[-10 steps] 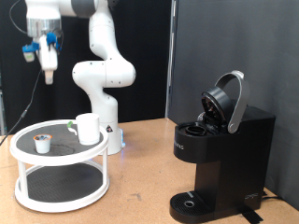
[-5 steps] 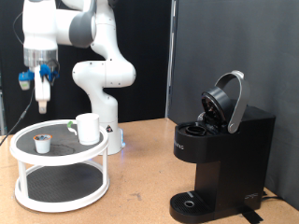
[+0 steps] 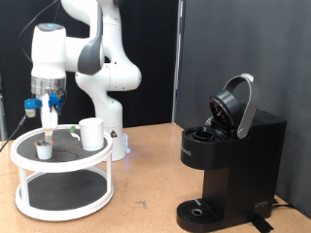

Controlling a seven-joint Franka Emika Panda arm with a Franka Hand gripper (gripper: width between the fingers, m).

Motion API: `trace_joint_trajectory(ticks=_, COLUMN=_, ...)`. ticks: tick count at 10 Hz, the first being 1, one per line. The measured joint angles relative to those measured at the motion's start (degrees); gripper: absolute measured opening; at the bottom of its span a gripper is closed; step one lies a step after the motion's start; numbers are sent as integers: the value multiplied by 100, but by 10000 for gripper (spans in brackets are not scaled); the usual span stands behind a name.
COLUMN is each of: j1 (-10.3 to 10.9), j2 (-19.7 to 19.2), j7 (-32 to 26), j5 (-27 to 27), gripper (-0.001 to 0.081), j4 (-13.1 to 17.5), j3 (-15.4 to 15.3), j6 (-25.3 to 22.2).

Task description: Make a cup of coffee with the keurig machine

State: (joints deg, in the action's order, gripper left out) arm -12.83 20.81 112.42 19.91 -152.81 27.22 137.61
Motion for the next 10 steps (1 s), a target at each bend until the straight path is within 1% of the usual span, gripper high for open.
trace_joint_trajectory(ticks=2, j1=-24, j2=-62, j7=4, j5=0, gripper=734, j4=-197, j3=0, j6=321)
trace_joint_trajectory(ticks=5, j1=-85, j2=-179, j7=5, j5=8, gripper=734, j4=-354, j3=0, j6=628)
trace_joint_trajectory(ticks=7, j1=-145, j2=-211, j7=-56, j5=11, gripper=734, j4=-387, j3=20, j6=678)
trace_joint_trajectory(ticks=10, j1=-152, j2=-242, j7=-71, j5=11, gripper=734, j4=-387, j3=89, j6=722)
